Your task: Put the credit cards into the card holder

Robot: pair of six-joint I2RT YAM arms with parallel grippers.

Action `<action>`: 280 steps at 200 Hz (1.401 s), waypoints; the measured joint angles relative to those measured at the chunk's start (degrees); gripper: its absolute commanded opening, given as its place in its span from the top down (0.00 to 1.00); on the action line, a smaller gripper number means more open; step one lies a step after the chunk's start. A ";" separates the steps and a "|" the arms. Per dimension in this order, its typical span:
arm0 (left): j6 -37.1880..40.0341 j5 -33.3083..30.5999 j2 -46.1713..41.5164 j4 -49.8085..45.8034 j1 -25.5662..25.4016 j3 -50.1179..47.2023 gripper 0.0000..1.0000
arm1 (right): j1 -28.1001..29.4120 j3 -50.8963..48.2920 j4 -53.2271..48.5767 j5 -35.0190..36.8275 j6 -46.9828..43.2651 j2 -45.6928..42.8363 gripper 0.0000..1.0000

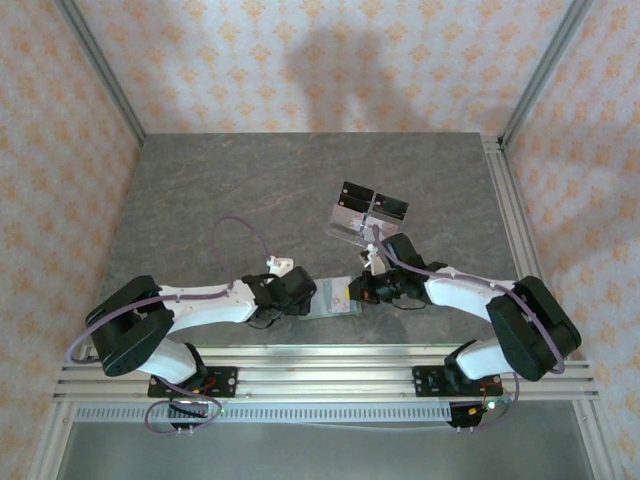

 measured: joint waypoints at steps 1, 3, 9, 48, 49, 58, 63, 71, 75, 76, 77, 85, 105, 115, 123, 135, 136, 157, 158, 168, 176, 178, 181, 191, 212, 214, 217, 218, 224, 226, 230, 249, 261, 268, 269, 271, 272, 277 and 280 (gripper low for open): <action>0.02 -0.02 0.07 0.02 0.00 0.00 0.02 | 0.00 0.00 0.11 -0.02 0.00 0.02 1.00; 0.00 -0.02 0.22 0.04 0.00 0.00 0.02 | 0.00 0.00 0.26 -0.07 0.00 0.02 1.00; 0.00 -0.22 0.57 0.24 0.00 0.00 0.02 | 0.00 0.00 0.61 -0.20 0.02 0.04 1.00; 0.24 -2.05 3.13 0.59 -0.11 1.73 0.02 | 0.00 -0.09 2.73 -0.48 0.15 0.59 1.00; 0.22 -2.10 3.19 0.61 -0.11 1.79 0.02 | 0.00 -0.09 2.78 -0.46 0.17 0.63 1.00; 0.26 -2.62 3.82 0.61 -0.11 2.34 0.02 | 0.00 -0.11 3.08 -0.46 0.22 0.79 1.00; 0.28 -2.97 4.13 0.59 -0.11 2.60 0.02 | 0.00 -0.11 3.28 -0.48 0.22 0.87 1.00; 0.46 -3.48 4.57 0.59 -0.11 2.99 0.01 | 0.00 -0.11 3.54 -0.46 0.24 0.98 1.00; 0.55 -3.61 4.74 0.59 -0.11 3.17 0.02 | 0.00 -0.11 3.69 -0.46 0.24 1.03 1.00; 0.55 -3.61 4.74 0.59 -0.11 3.17 0.02 | 0.00 -0.11 3.74 -0.46 0.28 1.05 1.00; 0.59 -3.69 4.79 0.61 -0.11 3.21 0.01 | 0.00 -0.13 3.76 -0.46 0.28 1.07 1.00; 0.74 -3.98 5.11 0.46 -0.11 3.54 0.01 | 0.00 -0.13 4.04 -0.46 0.44 1.22 1.00; 1.70 -4.85 5.31 -0.04 -0.11 4.09 0.01 | 0.00 -0.31 4.87 -0.39 0.83 1.79 1.00; 2.10 -5.07 5.31 -0.26 -0.11 4.20 0.01 | 0.00 -0.37 5.20 -0.24 1.07 2.03 1.00; 2.38 -5.20 5.31 -0.31 -0.11 4.22 0.01 | 0.00 -0.37 5.40 -0.11 1.18 2.14 1.00; 3.19 -5.49 5.31 -0.33 -0.11 4.22 0.01 | 0.00 -0.37 5.90 0.31 1.53 2.19 1.00; 3.23 -5.51 5.31 -0.31 -0.11 4.22 0.01 | 0.00 -0.37 5.92 0.31 1.53 2.19 1.00; 4.44 -6.08 5.31 -0.33 -0.09 4.22 0.00 | 0.00 -0.37 6.75 0.76 1.79 2.21 1.00; 4.52 -6.08 5.31 -0.33 -0.09 4.22 0.00 | 0.00 -0.37 6.80 0.79 1.88 2.21 1.00; 5.07 -6.27 5.31 -0.31 0.02 4.22 0.00 | 0.00 -0.37 7.06 0.92 2.01 2.23 1.00; 5.70 -6.45 5.31 -0.31 0.28 4.22 0.00 | 0.00 -0.37 7.21 0.98 2.16 2.23 1.00; 5.77 -6.45 5.31 -0.31 0.31 4.22 0.00 | 0.00 -0.37 7.28 0.98 2.16 2.25 1.00; 5.95 -6.51 5.31 -0.31 0.42 4.22 0.00 | 0.00 -0.37 7.32 1.03 2.19 2.25 1.00; 6.49 -6.80 5.31 -0.31 1.05 4.22 0.00 | 0.00 -0.37 7.37 1.14 2.19 2.27 1.00; 8.24 -7.30 5.16 -0.55 2.86 4.39 0.00 | 0.00 -0.37 7.52 1.33 2.49 2.27 1.00; 8.33 -7.37 5.16 -0.61 3.02 4.46 0.00 | 0.00 -0.37 7.56 1.31 2.58 2.27 1.00; 8.68 -7.43 5.16 -0.76 3.21 4.55 0.00 | 0.00 -0.35 7.61 1.33 2.60 2.27 1.00; 8.79 -7.48 5.16 -0.81 3.32 4.57 0.00 | 0.00 -0.35 7.67 1.33 2.62 2.27 1.00; 9.29 -7.63 5.14 -0.98 3.69 4.66 0.00 | 0.00 -0.33 7.76 1.31 2.62 2.32 1.00; 9.42 -7.63 5.11 -1.11 3.89 4.70 0.00 | 0.00 -0.31 7.78 1.31 2.64 2.34 1.00; 9.77 -7.67 5.07 -1.36 4.15 4.81 0.00 | 0.00 -0.28 7.85 1.31 2.67 2.40 1.00; 11.08 -7.80 4.63 -2.19 4.94 5.07 0.00 | 0.00 -0.24 8.22 1.27 2.91 2.93 1.00; 11.52 -7.76 4.09 -2.54 5.07 5.14 0.00 | 0.00 -0.04 8.55 1.03 3.30 3.45 1.00; 11.72 -7.74 3.63 -2.71 5.05 5.18 0.00 | 0.00 0.07 8.90 0.85 3.63 3.67 1.00; 11.72 -7.74 3.63 -2.71 5.05 5.18 0.00 | 0.00 0.09 8.96 0.83 3.65 3.72 1.00; 11.80 -7.74 3.39 -2.75 5.07 5.18 0.00 | 0.00 0.11 9.14 0.79 3.74 3.78 1.00; 11.82 -7.74 3.30 -2.75 5.05 5.18 0.00 | 0.00 0.13 9.18 0.76 3.78 3.80 1.00; 11.85 -7.72 2.89 -2.84 5.07 5.18 0.00 | 0.00 0.20 9.55 0.59 4.15 3.91 1.00; 11.87 -7.72 2.64 -2.89 5.05 5.18 0.00 | 0.00 0.28 9.79 0.48 4.24 4.00 1.00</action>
